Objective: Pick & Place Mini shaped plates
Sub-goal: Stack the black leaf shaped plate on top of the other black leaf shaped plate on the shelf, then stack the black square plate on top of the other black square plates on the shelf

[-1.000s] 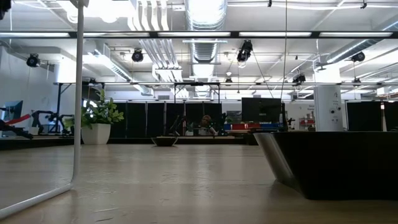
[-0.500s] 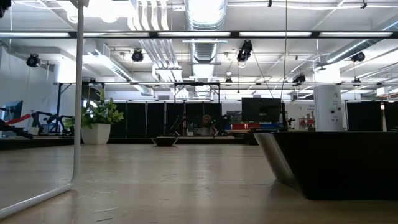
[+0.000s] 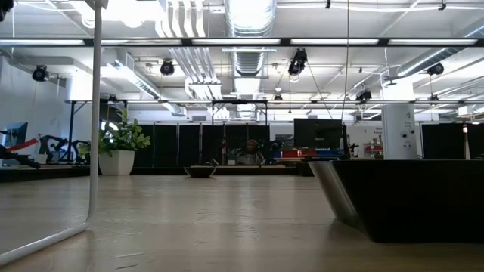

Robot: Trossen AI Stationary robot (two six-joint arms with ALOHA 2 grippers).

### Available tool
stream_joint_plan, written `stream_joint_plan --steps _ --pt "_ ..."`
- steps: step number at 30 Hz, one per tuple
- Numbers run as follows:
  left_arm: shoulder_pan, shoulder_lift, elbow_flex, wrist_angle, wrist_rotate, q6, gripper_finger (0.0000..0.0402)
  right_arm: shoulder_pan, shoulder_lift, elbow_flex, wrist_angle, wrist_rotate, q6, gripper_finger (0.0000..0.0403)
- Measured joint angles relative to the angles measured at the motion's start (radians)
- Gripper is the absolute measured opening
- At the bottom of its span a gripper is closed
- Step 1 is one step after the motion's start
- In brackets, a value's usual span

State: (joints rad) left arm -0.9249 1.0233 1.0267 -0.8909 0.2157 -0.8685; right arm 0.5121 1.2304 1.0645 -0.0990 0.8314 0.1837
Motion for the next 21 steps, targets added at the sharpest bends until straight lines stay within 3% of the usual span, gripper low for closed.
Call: stream_joint_plan --steps 14,21 --pt "0.0 -0.002 0.0 0.0 -0.006 -0.001 0.0055 0.0 0.0 0.0 0.0 0.0 0.0 0.0178" --pt "0.0 -0.01 0.0 0.0 -0.112 -0.03 0.0055 0.0 0.0 0.0 0.0 0.0 -0.003 0.0178"
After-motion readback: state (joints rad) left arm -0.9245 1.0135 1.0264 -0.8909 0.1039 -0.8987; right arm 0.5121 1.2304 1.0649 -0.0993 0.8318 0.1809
